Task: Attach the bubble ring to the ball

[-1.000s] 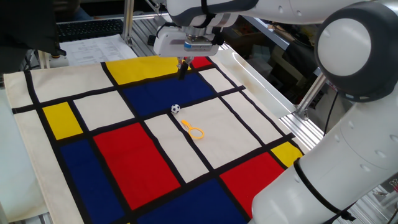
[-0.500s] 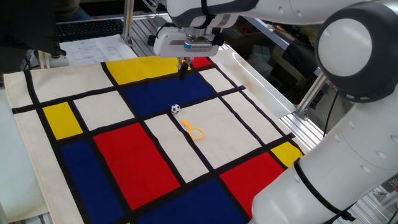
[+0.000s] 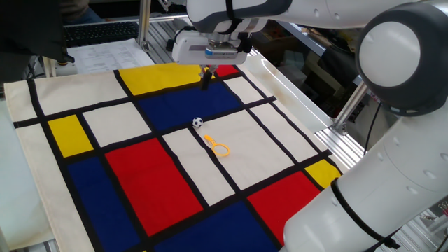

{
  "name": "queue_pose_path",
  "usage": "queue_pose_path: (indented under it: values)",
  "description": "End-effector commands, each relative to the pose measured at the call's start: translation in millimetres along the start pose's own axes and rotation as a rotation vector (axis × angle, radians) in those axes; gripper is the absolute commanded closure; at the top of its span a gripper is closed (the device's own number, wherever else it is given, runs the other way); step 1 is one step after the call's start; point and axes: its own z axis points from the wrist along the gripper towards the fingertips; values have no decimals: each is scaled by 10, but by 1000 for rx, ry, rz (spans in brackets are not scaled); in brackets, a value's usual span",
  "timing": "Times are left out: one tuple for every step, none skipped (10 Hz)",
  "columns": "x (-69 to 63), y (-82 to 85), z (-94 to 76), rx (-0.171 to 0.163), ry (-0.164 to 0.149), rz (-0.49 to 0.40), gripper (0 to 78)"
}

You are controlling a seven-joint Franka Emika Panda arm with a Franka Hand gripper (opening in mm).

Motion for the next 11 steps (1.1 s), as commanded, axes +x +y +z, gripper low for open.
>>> queue_pose_path:
  values:
    - [-10,2,-26,7,-1,10,776]
    - [-36,-17,5,4,-7,-3,776]
    - [-62,-38,37,7,-10,-7,776]
    - [-73,-54,62,13,-14,-10,776]
    - [-78,-84,108,15,-15,-20,776]
    - [-95,-150,198,13,-23,-36,776]
    - [-95,-150,198,13,-23,-36,776]
    - [-170,-248,321,12,-22,-53,776]
    - [-201,-276,352,13,-21,-53,776]
    - [-211,-287,364,12,-21,-54,776]
    - [-236,-330,411,12,-22,-61,776]
